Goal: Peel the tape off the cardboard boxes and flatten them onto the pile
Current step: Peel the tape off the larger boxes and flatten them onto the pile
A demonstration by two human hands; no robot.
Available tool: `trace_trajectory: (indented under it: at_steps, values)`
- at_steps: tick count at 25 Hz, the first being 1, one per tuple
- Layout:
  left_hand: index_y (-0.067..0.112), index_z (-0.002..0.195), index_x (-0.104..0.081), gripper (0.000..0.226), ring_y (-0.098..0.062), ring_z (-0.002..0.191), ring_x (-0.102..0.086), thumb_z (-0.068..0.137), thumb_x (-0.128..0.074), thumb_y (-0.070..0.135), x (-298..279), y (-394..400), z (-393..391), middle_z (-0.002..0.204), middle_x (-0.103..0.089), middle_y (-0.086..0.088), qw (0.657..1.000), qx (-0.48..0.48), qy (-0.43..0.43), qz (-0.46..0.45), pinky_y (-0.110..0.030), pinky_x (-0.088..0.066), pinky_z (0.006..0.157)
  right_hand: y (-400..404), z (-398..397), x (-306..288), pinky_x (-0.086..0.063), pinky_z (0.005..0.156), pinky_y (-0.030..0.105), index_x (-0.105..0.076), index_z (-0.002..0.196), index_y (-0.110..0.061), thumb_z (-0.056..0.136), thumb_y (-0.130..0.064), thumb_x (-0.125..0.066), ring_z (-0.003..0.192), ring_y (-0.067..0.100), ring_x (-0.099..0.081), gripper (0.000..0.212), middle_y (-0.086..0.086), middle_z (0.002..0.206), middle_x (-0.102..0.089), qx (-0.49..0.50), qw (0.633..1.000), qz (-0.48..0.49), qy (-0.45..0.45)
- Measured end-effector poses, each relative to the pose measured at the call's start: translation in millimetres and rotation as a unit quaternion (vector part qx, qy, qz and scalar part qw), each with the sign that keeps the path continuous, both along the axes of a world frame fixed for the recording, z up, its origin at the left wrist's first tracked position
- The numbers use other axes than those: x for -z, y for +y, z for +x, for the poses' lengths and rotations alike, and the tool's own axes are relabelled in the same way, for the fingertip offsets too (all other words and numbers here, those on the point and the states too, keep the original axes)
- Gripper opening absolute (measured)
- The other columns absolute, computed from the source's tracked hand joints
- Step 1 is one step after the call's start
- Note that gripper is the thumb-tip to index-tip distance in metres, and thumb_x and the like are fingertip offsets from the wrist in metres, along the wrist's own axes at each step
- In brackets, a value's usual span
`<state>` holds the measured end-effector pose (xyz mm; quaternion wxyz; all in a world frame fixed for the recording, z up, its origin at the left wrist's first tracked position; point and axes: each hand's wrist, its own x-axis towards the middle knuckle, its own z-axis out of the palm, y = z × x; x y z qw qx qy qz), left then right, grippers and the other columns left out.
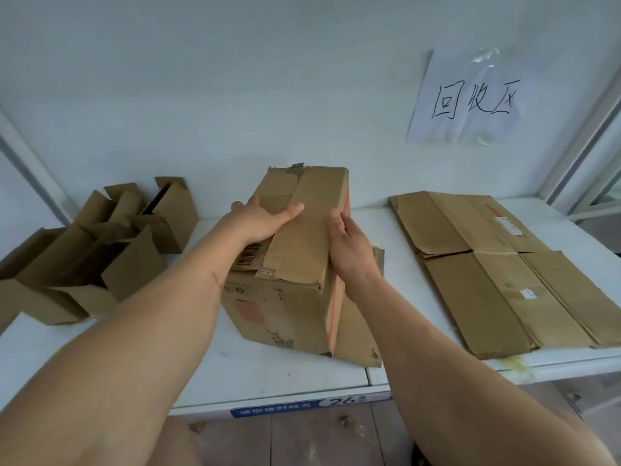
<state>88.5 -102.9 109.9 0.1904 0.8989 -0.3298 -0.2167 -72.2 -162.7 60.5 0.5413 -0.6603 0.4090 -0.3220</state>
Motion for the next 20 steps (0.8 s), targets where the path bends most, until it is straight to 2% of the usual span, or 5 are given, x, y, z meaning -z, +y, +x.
trace_trajectory:
  at_steps: [5, 7, 10, 14, 20]
  values:
    - [0.016, 0.121, -0.063, 0.088, -0.017, 0.093, -0.070, 0.070, -0.048, 0.087, 35, 24, -7, 0.106, -0.074, 0.004, 0.917, -0.069, 0.352, -0.176, -0.031, -0.053, 0.085, -13, 22, -65, -0.011, 0.119, 0.042, -0.035, 0.149, -0.025, 0.105, -0.040, -0.015, 0.146, 0.027, -0.021, 0.051, 0.003, 0.157, -0.033, -0.114, 0.946, -0.197, 0.230]
    - [0.021, 0.111, -0.068, 0.078, -0.012, 0.083, -0.073, 0.077, -0.040, 0.085, 67, 34, -20, 0.091, -0.077, 0.004, 0.884, -0.094, 0.409, -0.207, -0.029, -0.055, 0.074, -13, 22, -54, -0.015, 0.116, 0.040, -0.035, 0.150, -0.026, 0.104, -0.048, -0.022, 0.146, 0.025, -0.023, 0.052, 0.003, 0.158, -0.031, -0.167, 0.934, -0.209, 0.237]
    - [0.028, 0.117, -0.069, 0.087, -0.021, 0.102, -0.070, 0.069, -0.038, 0.093, 104, 49, -9, 0.110, -0.074, -0.004, 0.838, -0.132, 0.470, -0.242, -0.042, -0.052, 0.095, -2, 28, -22, -0.018, 0.119, 0.042, -0.033, 0.150, -0.034, 0.098, -0.062, -0.031, 0.146, 0.019, -0.025, 0.059, -0.006, 0.159, -0.029, -0.269, 0.901, -0.210, 0.269]
    - [0.023, 0.115, -0.070, 0.090, -0.022, 0.104, -0.068, 0.062, -0.049, 0.092, 100, 55, 1, 0.109, -0.074, -0.004, 0.829, -0.157, 0.471, -0.257, -0.041, -0.051, 0.096, 0, 25, -10, -0.005, 0.121, 0.042, -0.029, 0.151, -0.037, 0.090, -0.074, -0.031, 0.148, 0.009, -0.011, 0.072, -0.017, 0.161, -0.017, -0.287, 0.815, -0.331, 0.379]
    - [0.011, 0.119, -0.061, 0.085, -0.029, 0.093, -0.066, 0.059, -0.079, 0.069, 77, 56, 12, 0.106, -0.069, -0.009, 0.869, -0.219, 0.381, -0.228, -0.042, -0.053, 0.087, 22, 20, -14, -0.029, 0.110, 0.044, -0.047, 0.140, -0.035, 0.082, -0.080, -0.038, 0.136, 0.019, -0.036, 0.074, -0.010, 0.150, -0.040, -0.186, 0.808, -0.375, 0.414]
